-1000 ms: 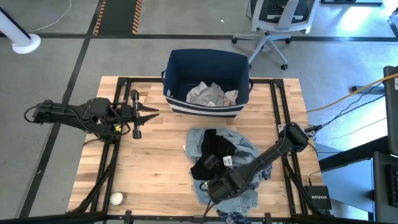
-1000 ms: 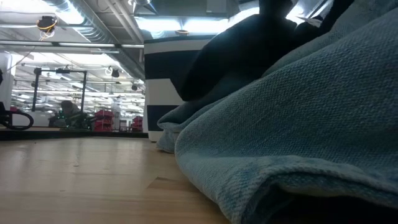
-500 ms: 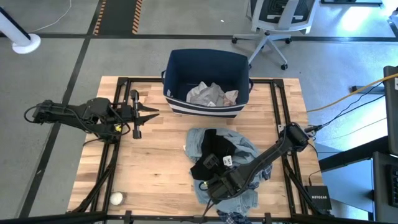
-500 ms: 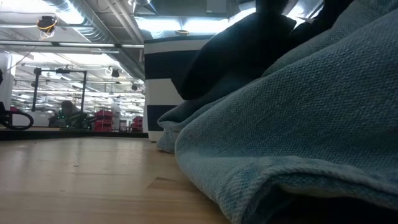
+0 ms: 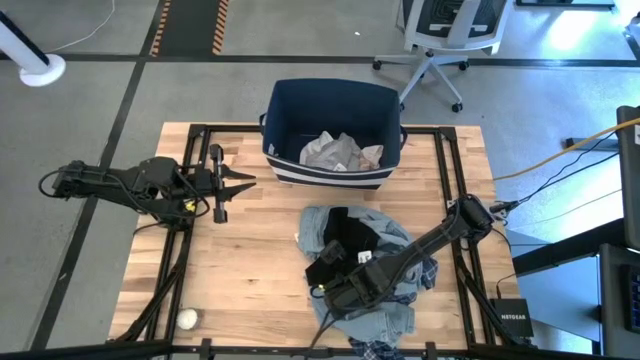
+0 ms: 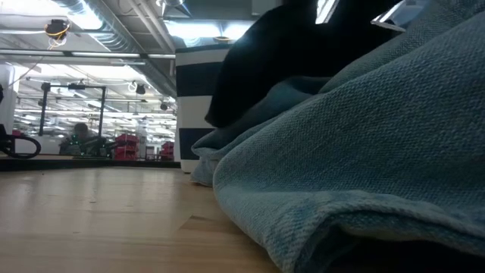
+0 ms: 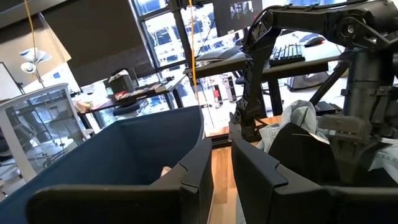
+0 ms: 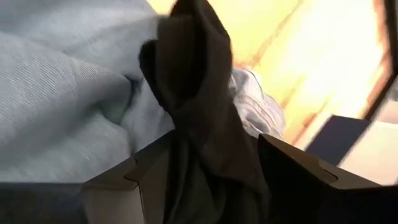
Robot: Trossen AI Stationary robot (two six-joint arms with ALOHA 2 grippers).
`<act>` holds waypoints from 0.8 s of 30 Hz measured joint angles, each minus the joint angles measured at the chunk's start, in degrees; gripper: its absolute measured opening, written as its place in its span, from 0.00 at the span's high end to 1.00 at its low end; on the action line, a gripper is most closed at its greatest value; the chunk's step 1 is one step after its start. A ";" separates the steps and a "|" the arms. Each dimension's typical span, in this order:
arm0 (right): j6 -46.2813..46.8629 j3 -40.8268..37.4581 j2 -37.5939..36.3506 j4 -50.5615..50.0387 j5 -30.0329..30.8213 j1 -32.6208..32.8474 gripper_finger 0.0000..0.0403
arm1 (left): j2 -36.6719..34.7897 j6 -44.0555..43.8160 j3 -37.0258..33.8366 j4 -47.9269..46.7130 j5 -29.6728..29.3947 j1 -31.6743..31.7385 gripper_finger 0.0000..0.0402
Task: Sort clothes
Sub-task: Put the black shorts into the blue bin
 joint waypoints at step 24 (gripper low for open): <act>4.72 -4.59 0.09 -6.65 8.26 -0.08 0.52 | 0.00 0.28 -0.01 -0.03 0.00 -0.01 0.85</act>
